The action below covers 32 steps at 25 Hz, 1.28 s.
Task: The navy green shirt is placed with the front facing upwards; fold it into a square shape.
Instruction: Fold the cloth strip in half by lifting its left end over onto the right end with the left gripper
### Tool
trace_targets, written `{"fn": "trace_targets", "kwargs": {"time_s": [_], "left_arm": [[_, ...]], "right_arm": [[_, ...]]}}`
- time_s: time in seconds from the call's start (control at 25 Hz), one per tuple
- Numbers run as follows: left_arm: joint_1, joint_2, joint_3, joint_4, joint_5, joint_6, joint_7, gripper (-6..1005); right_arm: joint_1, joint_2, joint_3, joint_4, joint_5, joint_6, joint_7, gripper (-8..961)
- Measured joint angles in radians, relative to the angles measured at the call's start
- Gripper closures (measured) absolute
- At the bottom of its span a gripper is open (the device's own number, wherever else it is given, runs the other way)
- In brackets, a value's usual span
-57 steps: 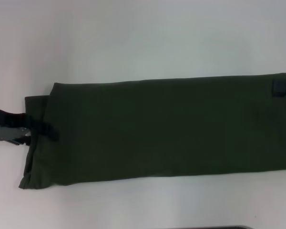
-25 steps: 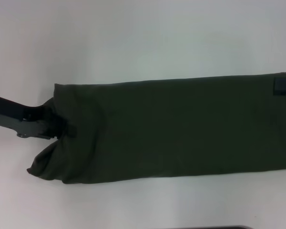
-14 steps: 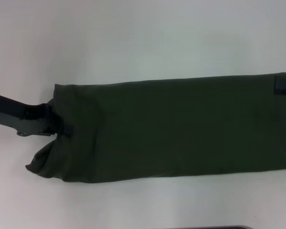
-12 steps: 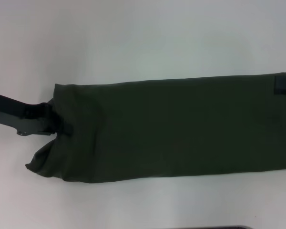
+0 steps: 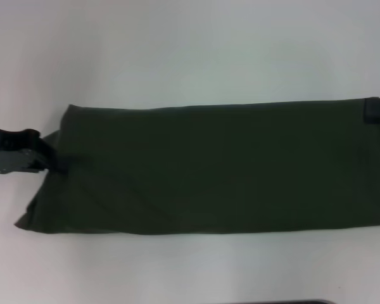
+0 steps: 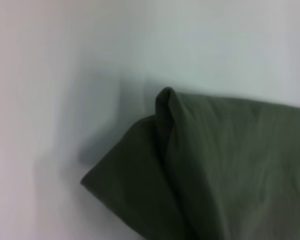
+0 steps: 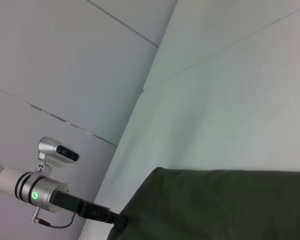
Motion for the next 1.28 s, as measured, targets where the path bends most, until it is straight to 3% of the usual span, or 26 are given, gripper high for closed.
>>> {"fn": "trace_targets", "kwargs": {"time_s": [1.0,1.28], "left_arm": [[0.036,0.142,-0.051,0.052,0.009,-0.051,-0.004,953],[0.036,0.15,-0.051,0.053,0.017,-0.054,-0.003,953]], "right_arm": [[-0.006,-0.009,0.0,0.004,-0.002,0.003,0.006,119],[-0.001,-0.01,0.0,0.005,-0.002,0.0,0.013,120]]}}
